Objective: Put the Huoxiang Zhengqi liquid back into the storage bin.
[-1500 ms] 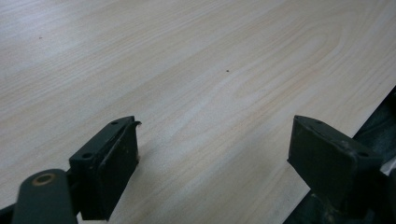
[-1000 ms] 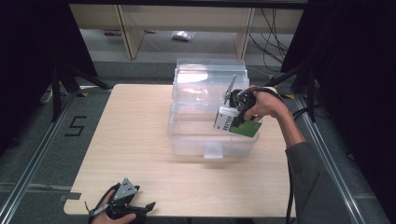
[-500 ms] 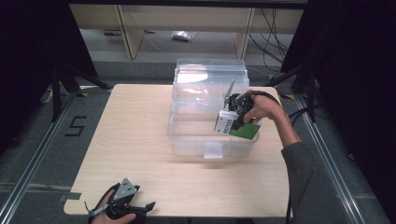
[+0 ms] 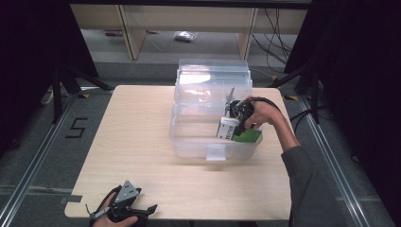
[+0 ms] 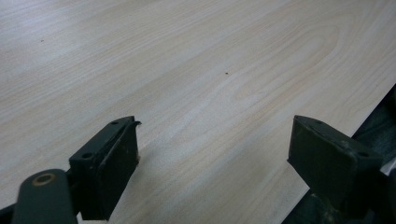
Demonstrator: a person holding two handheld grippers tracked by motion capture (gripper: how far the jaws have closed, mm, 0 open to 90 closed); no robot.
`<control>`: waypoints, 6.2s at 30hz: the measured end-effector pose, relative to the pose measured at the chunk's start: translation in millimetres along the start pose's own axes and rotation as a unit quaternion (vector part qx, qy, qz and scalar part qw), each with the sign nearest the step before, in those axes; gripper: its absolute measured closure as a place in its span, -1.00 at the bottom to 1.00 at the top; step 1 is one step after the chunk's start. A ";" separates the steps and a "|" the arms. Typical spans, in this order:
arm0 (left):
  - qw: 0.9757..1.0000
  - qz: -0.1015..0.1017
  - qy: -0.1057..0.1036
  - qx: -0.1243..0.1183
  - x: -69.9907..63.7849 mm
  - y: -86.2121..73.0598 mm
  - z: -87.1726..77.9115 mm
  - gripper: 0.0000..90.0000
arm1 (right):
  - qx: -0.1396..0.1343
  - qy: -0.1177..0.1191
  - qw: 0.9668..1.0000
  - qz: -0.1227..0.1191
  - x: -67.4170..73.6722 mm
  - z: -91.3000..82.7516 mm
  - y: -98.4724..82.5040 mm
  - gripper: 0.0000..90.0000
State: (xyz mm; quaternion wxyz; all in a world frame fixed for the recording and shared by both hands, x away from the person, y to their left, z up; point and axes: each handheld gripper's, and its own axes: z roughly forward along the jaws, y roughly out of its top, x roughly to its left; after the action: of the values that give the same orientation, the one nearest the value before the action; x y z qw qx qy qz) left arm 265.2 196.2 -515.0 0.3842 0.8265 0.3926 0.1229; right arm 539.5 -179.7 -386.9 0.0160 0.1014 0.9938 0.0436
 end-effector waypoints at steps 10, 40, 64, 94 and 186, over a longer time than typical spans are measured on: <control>1.000 -0.002 0.004 -0.004 0.4 -0.1 0.9 -0.66 | 0.005 -0.001 1.000 -0.012 -1.2 9.0 1.8 0.43; 1.000 -0.002 0.003 -0.007 -0.6 -0.2 1.4 -0.66 | -0.002 0.017 1.000 0.022 1.7 10.5 -0.7 0.35; 1.000 -0.006 0.001 -0.007 -1.0 -0.1 1.4 -0.66 | -0.050 -0.003 0.997 0.056 7.0 -15.9 -16.6 0.17; 1.000 -0.006 0.002 -0.006 -1.0 0.0 1.1 -0.66 | -0.107 -0.027 0.987 0.121 33.1 -41.1 -37.0 0.02; 1.000 -0.004 0.005 -0.002 -0.3 -0.1 1.1 -0.66 | -0.360 -0.077 0.901 0.231 165.8 12.9 -90.5 -0.44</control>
State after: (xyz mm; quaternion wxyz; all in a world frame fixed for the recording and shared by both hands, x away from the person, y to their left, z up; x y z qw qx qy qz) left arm 265.6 195.4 -515.8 0.3850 0.8234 0.3974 0.1260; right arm 359.6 -233.2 -411.7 0.1171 0.3184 0.8548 0.3927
